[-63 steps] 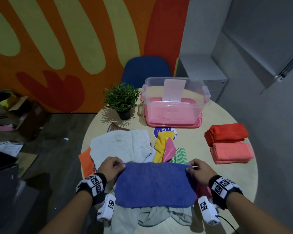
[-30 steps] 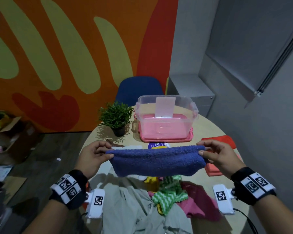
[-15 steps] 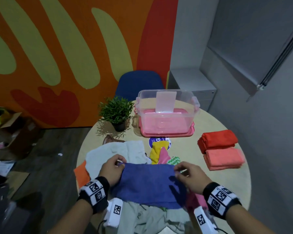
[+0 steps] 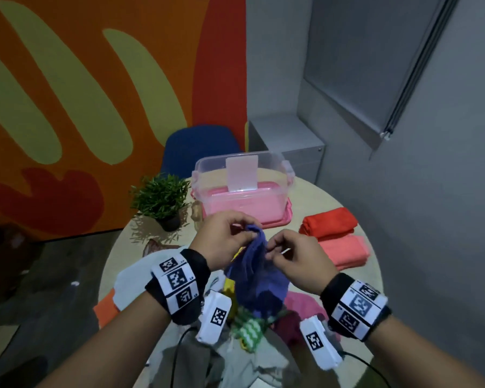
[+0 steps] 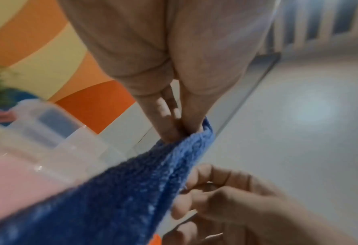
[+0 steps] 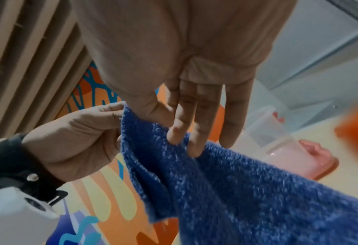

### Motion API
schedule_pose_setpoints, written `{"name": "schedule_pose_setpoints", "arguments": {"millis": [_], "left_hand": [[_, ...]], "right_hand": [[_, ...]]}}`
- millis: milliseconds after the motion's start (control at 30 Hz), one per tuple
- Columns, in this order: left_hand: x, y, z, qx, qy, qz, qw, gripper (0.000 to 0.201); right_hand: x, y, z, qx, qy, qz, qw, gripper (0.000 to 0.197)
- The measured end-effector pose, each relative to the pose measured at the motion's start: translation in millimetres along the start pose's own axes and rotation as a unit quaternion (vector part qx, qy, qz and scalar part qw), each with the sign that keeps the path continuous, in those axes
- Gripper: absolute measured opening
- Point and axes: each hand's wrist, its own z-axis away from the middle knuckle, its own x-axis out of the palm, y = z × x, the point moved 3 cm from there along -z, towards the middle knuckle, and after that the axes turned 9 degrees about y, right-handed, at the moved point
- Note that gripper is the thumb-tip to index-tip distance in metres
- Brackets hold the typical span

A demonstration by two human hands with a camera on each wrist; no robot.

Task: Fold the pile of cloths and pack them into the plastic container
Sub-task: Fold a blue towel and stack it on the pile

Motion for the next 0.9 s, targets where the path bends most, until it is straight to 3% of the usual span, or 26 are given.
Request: {"name": "schedule_pose_setpoints", "arguments": {"millis": [100, 167, 233, 300, 367, 467, 567, 733, 900], "left_hand": [[17, 20, -13, 0.010, 0.043, 0.012, 0.999, 0.020], [31, 36, -19, 0.064, 0.045, -0.031, 0.996, 0.017], [44, 53, -24, 0.143, 0.041, -0.122, 0.981, 0.015], [54, 67, -28, 0.192, 0.048, -0.153, 0.968, 0.017], [62, 75, -33, 0.208, 0.059, -0.149, 0.965, 0.019], [68, 71, -42, 0.177, 0.072, -0.116, 0.975, 0.014], [72, 54, -53, 0.120, 0.072, -0.095, 0.986, 0.010], [76, 21, -67, 0.029, 0.079, -0.058, 0.995, 0.008], [71, 26, -51, 0.050, 0.076, 0.082, 0.992, 0.003]], "right_hand": [[-33, -7, -4, -0.002, -0.024, -0.063, 0.998, 0.029], [-50, -13, -4, 0.004, -0.050, -0.096, 0.994, 0.047], [-64, -13, -5, 0.004, -0.050, -0.059, 0.997, 0.059], [-77, -9, -8, -0.027, -0.013, 0.029, 0.999, 0.056], [-91, -3, -12, -0.048, 0.026, 0.095, 0.994, 0.039], [-113, 16, -16, -0.053, 0.039, 0.143, 0.988, 0.017], [-134, 39, -24, -0.044, 0.039, 0.141, 0.988, 0.012], [-152, 53, -49, -0.037, 0.058, 0.086, 0.994, 0.025], [-163, 51, -53, -0.057, 0.037, -0.020, 0.998, 0.025]]}}
